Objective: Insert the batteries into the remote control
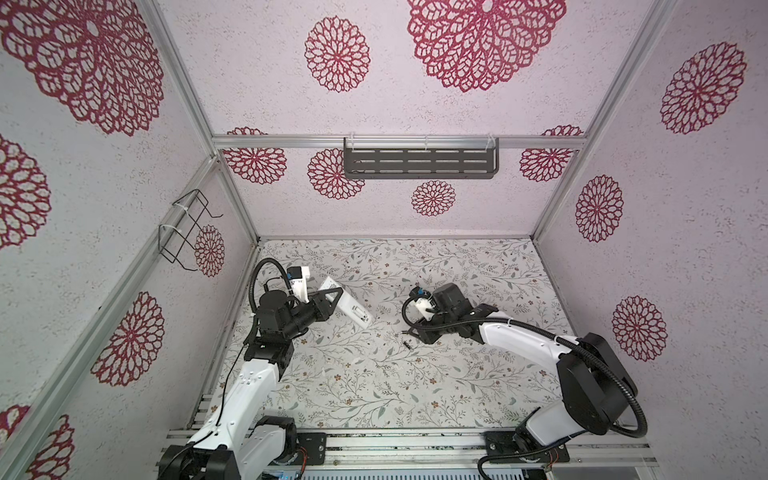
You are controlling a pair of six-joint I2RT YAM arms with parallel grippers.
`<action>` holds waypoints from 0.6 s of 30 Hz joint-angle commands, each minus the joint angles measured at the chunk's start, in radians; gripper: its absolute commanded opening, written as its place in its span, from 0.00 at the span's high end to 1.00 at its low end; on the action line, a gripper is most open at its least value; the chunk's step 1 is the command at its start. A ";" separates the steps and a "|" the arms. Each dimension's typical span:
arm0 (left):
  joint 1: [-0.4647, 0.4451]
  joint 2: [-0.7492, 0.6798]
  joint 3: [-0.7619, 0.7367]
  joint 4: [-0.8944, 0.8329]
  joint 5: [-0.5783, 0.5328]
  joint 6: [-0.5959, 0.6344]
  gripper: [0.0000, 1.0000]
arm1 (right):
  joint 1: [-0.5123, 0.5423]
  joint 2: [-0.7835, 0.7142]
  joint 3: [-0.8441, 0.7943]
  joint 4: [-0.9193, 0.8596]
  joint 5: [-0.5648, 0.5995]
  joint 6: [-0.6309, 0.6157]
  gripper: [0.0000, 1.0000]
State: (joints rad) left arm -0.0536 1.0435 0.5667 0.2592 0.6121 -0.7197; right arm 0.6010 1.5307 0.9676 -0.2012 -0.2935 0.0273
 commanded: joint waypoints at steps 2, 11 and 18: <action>0.054 0.015 0.054 0.089 0.046 0.025 0.89 | -0.101 0.052 0.085 0.037 -0.045 0.006 0.54; 0.067 0.103 0.179 -0.067 0.073 0.169 0.89 | -0.130 0.196 0.199 -0.033 -0.026 -0.047 0.54; 0.067 0.159 0.192 -0.019 0.154 0.124 0.89 | -0.122 0.190 0.160 -0.031 -0.051 -0.023 0.54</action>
State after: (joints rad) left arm 0.0078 1.2015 0.7486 0.2081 0.7086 -0.5945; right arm 0.4721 1.7435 1.1343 -0.2264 -0.3199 0.0082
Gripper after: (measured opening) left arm 0.211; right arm 0.456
